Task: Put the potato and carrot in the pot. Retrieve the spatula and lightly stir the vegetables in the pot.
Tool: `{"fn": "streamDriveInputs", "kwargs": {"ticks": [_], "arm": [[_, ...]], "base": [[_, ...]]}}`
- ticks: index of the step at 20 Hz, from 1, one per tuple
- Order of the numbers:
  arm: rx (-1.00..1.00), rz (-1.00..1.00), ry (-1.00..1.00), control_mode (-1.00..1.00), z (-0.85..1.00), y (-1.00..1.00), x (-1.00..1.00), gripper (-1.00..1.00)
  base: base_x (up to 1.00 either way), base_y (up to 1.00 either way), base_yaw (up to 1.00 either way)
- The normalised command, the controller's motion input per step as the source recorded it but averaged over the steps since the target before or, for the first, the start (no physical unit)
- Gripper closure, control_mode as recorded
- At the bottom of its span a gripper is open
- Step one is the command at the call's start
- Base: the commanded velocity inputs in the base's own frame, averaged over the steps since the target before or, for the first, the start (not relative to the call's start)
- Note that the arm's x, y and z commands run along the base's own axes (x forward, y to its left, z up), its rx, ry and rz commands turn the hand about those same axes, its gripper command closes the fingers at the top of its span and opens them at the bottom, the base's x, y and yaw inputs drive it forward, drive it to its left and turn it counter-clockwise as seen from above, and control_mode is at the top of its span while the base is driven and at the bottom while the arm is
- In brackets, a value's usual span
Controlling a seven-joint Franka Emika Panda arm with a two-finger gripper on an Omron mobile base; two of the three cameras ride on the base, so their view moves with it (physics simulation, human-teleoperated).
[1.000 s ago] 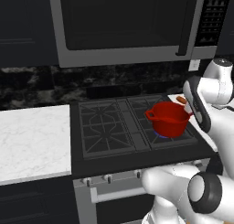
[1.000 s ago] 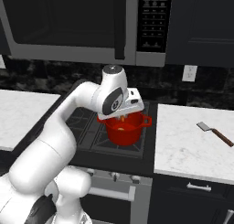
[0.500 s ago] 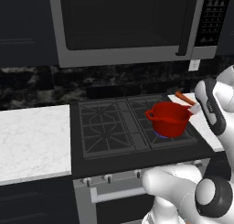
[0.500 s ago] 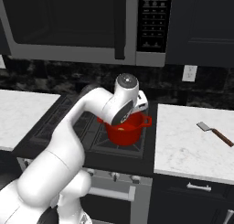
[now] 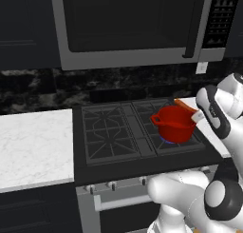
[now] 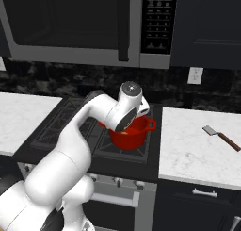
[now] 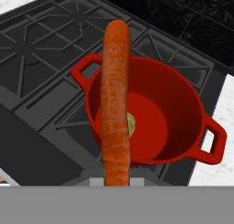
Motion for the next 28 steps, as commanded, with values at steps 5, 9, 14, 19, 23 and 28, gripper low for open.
{"fn": "streamDriveInputs", "kwargs": {"ticks": [5, 9, 14, 19, 23, 28], "arm": [[0.00, 0.01, 0.01, -1.00, -0.20, 0.19, 0.16, 1.00], [0.00, 0.02, 0.00, -1.00, -0.28, 0.01, 0.26, 1.00], [0.00, 0.02, 0.00, -1.00, -0.22, 0.00, 0.10, 1.00], [0.00, 0.00, 0.01, -1.00, -0.17, 0.00, 0.02, 1.00], [0.00, 0.00, 0.00, -1.00, -0.05, -0.09, 0.04, 1.00], [0.01, 0.00, 0.00, -1.00, -0.10, -0.07, 0.18, 1.00]], "base": [[0.00, 0.00, 0.00], [0.00, 0.00, 0.00], [0.00, 0.00, 0.00], [0.00, 0.00, 0.00], [0.00, 0.00, 0.00], [0.00, 0.00, 0.00]]}}
